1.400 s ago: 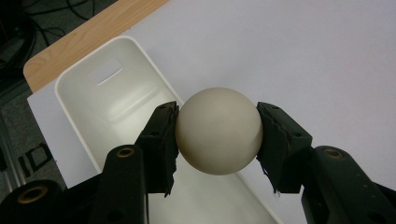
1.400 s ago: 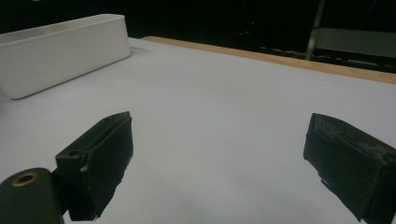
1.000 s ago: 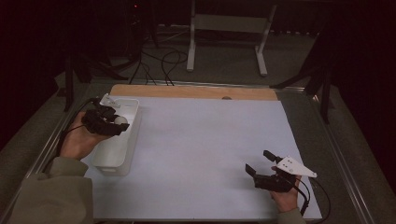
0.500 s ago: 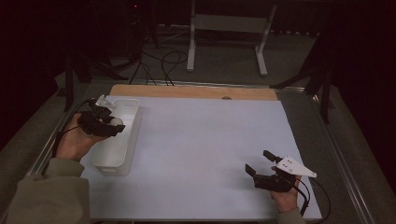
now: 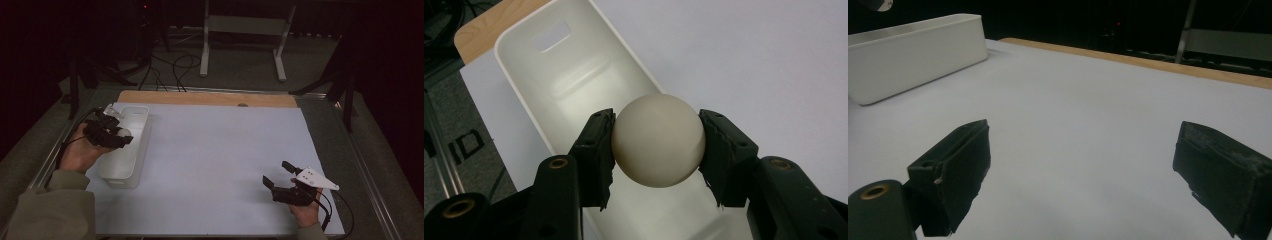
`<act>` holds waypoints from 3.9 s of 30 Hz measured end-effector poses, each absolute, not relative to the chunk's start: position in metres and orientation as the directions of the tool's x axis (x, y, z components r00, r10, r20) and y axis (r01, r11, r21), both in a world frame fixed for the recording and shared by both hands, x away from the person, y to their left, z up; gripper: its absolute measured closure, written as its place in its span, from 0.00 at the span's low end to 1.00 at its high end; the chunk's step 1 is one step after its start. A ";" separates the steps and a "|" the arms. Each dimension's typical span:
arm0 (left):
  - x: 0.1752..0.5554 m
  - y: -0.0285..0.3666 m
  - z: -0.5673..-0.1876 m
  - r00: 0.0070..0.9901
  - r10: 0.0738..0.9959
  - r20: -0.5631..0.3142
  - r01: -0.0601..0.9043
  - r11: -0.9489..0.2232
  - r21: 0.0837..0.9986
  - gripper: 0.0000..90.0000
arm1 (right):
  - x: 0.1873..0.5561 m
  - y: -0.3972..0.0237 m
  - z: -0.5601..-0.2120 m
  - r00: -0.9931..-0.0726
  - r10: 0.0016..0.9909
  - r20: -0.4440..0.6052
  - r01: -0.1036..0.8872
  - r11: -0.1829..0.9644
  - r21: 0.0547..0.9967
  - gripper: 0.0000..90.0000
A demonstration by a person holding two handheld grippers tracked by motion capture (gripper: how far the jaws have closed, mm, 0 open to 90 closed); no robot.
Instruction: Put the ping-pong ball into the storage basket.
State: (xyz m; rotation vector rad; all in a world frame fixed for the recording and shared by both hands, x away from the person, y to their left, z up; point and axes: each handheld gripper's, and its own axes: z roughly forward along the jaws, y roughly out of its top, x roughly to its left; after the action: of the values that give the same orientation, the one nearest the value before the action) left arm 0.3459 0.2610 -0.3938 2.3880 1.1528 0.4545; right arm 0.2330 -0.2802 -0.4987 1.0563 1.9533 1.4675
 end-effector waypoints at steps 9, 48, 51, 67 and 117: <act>0.347 0.260 -0.399 0.598 0.795 0.099 0.658 -0.558 0.505 0.57 | 0.232 -0.280 -0.498 -0.588 0.805 0.073 0.295 0.130 0.947 0.09; 0.351 0.264 -0.410 0.528 0.846 0.075 0.724 -0.494 0.481 0.00 | 0.232 -0.279 -0.499 -0.588 0.806 0.075 0.298 0.129 0.946 0.09; 0.351 0.264 -0.408 0.532 0.844 0.069 0.716 -0.491 0.497 0.00 | 0.232 -0.279 -0.499 -0.588 0.805 0.074 0.298 0.130 0.946 0.09; 0.349 0.261 -0.403 0.544 0.836 0.075 0.684 -0.493 0.537 0.00 | 0.233 -0.279 -0.499 -0.589 0.805 0.075 0.296 0.129 0.946 0.09; 0.340 0.222 -0.412 0.641 0.764 0.075 0.596 -0.557 0.579 0.00 | 0.233 -0.280 -0.499 -0.588 0.805 0.073 0.293 0.129 0.947 0.09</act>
State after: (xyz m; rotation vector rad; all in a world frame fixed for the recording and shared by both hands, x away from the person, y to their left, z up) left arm 0.3400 0.2216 -0.4119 2.3488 1.0613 0.4363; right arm 0.2332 -0.2796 -0.4988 1.0561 1.9502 1.4667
